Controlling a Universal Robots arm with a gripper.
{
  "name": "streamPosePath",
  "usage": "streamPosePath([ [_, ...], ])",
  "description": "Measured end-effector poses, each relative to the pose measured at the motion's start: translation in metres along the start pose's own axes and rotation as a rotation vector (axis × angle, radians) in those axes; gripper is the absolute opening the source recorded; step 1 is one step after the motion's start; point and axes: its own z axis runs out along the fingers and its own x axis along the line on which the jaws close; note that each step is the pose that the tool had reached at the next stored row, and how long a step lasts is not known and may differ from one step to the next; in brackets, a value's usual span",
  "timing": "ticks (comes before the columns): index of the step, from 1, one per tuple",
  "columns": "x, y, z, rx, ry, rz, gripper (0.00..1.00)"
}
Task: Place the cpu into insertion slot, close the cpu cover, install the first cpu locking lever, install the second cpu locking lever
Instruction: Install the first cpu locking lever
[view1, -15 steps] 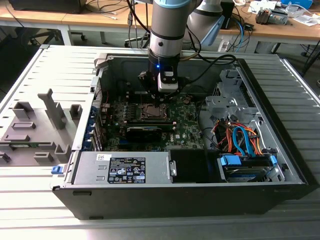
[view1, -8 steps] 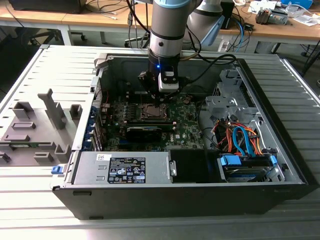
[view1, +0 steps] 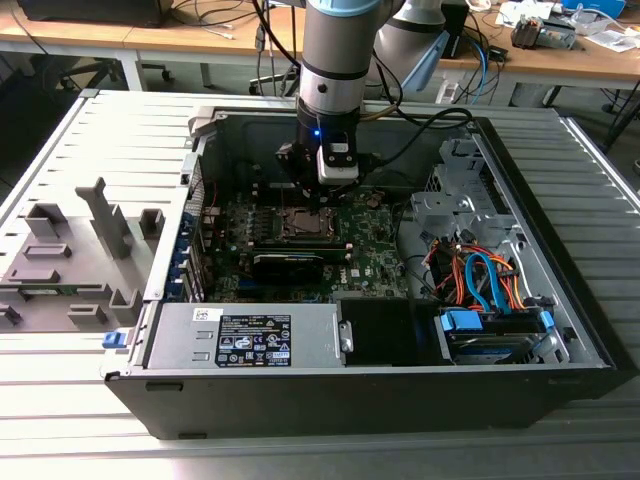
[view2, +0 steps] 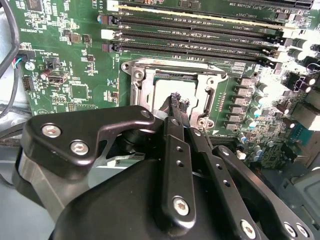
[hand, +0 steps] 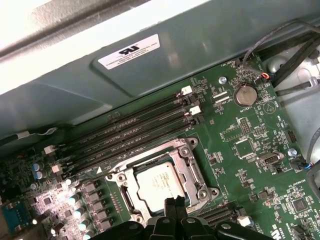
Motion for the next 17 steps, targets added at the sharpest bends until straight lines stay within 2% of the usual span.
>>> streamPosePath([
  [17,0.0000,0.0000,0.0000,0.0012,-0.0008,-0.031,0.11],
])
